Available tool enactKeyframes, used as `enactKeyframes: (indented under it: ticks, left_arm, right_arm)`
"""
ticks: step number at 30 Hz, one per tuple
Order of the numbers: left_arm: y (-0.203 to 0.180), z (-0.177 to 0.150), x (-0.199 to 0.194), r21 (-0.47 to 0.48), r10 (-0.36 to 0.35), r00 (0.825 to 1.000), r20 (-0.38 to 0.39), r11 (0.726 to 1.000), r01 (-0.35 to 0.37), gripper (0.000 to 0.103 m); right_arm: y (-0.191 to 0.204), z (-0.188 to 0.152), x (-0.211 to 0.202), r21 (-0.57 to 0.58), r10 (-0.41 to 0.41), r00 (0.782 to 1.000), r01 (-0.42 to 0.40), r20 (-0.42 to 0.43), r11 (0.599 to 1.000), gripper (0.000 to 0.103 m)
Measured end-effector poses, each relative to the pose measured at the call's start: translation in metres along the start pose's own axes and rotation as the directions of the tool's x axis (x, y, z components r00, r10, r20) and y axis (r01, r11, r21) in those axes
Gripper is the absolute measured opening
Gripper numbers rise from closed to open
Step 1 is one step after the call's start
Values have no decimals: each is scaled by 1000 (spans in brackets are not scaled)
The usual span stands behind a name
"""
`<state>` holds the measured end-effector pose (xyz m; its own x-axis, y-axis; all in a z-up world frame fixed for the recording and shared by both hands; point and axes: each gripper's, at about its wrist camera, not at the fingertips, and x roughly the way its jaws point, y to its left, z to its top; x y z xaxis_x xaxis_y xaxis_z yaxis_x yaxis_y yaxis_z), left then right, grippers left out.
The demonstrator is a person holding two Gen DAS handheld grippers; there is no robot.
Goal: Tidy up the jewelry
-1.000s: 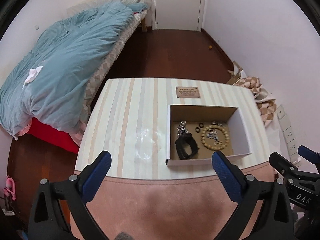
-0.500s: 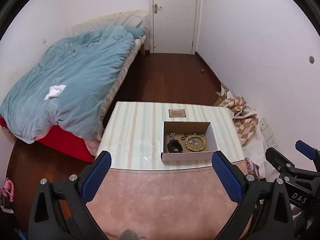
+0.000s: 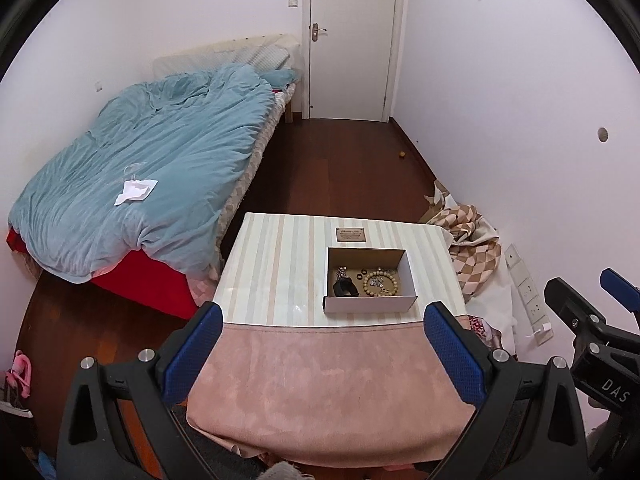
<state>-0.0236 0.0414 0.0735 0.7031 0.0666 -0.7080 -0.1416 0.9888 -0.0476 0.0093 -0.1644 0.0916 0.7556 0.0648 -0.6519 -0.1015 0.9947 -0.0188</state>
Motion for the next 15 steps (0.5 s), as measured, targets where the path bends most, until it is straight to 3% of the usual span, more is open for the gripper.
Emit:
enactKeyframes:
  ticks: [7, 15]
  left_arm:
    - [-2, 7, 1, 2, 11, 1000, -16, 1000, -11, 103]
    - [-1, 30, 29, -11, 33, 998, -55, 999, -34, 103]
  right_arm:
    - [-1, 13, 12, 2, 1, 999, -1, -36, 1000, 103]
    - [1, 34, 47, 0, 1, 997, -1, -81, 1000, 103]
